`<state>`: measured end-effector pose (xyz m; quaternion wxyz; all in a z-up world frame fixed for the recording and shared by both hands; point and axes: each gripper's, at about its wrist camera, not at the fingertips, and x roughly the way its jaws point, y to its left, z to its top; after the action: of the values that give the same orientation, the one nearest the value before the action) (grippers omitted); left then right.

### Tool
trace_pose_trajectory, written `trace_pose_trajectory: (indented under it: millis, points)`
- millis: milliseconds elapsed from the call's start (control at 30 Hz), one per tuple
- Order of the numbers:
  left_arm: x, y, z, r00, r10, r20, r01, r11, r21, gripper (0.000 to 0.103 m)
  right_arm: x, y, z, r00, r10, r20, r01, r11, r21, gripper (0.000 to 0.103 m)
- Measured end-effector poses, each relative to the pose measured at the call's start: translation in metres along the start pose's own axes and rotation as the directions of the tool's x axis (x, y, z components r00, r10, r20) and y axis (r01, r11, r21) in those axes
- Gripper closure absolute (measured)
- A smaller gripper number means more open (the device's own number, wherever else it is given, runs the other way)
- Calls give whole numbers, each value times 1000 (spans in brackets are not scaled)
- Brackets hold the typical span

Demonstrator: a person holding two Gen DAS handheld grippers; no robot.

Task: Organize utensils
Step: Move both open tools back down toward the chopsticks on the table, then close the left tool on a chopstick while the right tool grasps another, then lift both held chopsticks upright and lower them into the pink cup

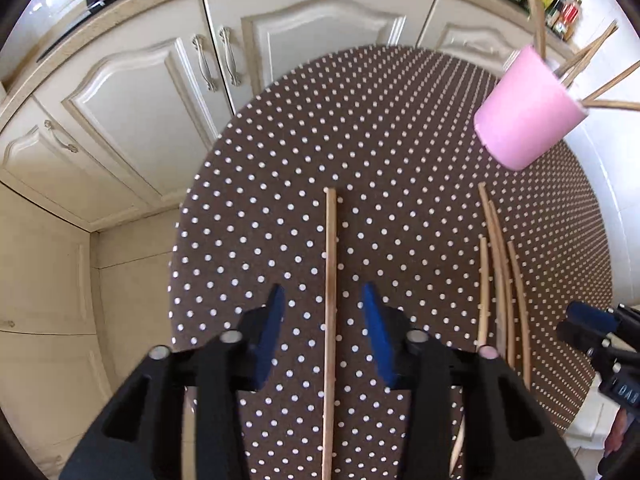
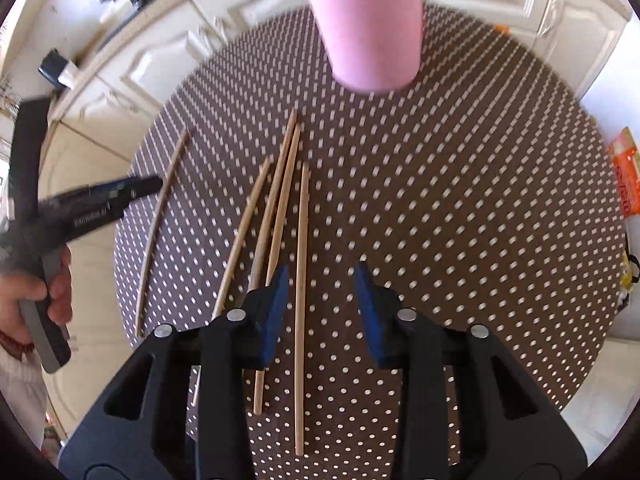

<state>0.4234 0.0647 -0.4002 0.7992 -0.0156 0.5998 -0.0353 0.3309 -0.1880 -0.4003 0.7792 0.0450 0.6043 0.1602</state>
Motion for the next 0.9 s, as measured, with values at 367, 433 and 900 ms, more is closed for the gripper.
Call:
trace_pose_trajectory:
  millis: [367, 433, 900]
  points:
    - [18, -7, 21, 996, 62, -64, -59, 997, 49, 87, 34, 20, 19, 993, -47, -113, 42, 998, -43, 74]
    - [17, -9, 22, 996, 60, -69, -57, 997, 48, 89, 39, 26, 23, 990, -74, -122, 67, 996, -64, 78]
    - [16, -7, 16, 997, 32, -63, -31, 999, 17, 98, 71, 68, 45, 963, -167, -210, 134, 977, -164, 97]
